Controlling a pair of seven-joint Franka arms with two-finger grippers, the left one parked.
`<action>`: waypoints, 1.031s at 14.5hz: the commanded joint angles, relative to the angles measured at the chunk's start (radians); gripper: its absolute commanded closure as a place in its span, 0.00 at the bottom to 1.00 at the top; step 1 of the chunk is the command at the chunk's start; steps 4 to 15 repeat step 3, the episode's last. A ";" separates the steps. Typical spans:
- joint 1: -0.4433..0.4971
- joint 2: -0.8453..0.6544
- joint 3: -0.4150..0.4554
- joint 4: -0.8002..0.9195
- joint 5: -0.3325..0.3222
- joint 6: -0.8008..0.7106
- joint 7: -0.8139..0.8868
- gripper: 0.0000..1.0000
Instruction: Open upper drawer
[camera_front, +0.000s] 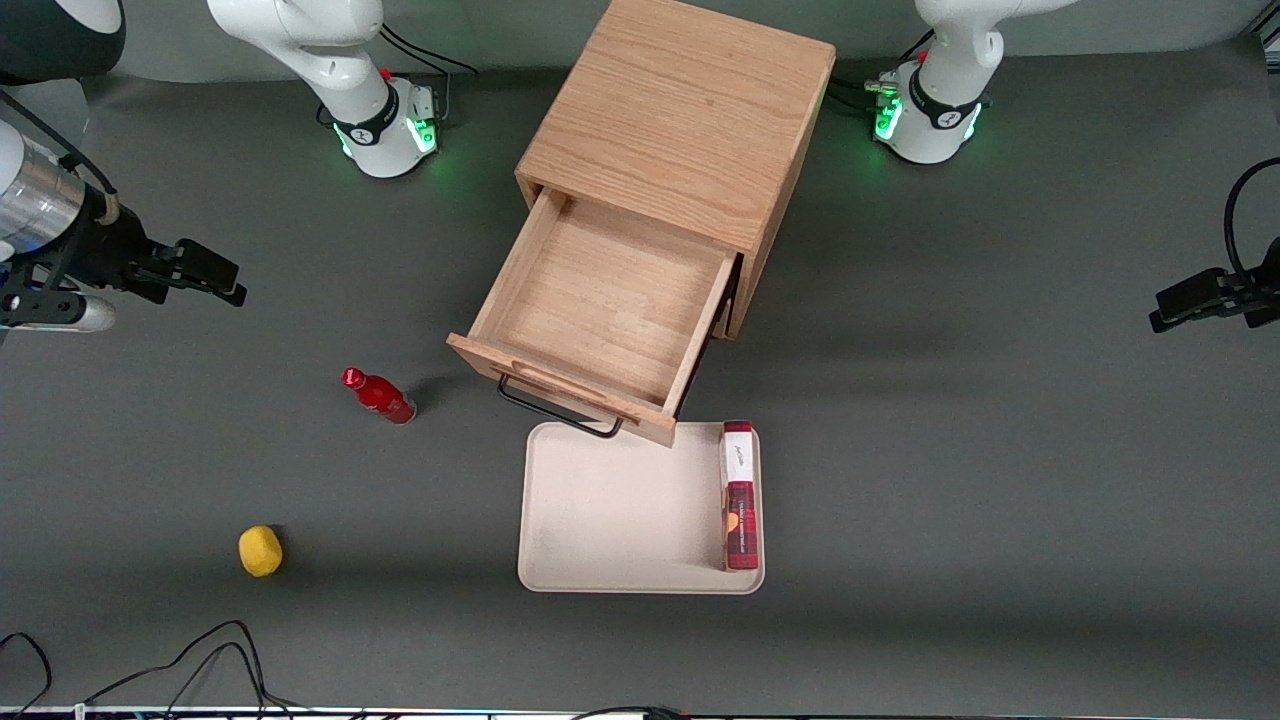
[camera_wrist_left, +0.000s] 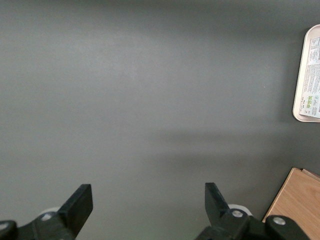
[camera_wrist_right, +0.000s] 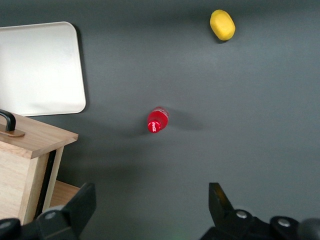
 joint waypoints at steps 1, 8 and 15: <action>-0.002 -0.030 0.005 -0.023 -0.028 -0.001 -0.019 0.00; -0.002 -0.028 0.007 -0.021 -0.028 -0.001 -0.019 0.00; -0.002 -0.028 0.007 -0.021 -0.028 -0.001 -0.019 0.00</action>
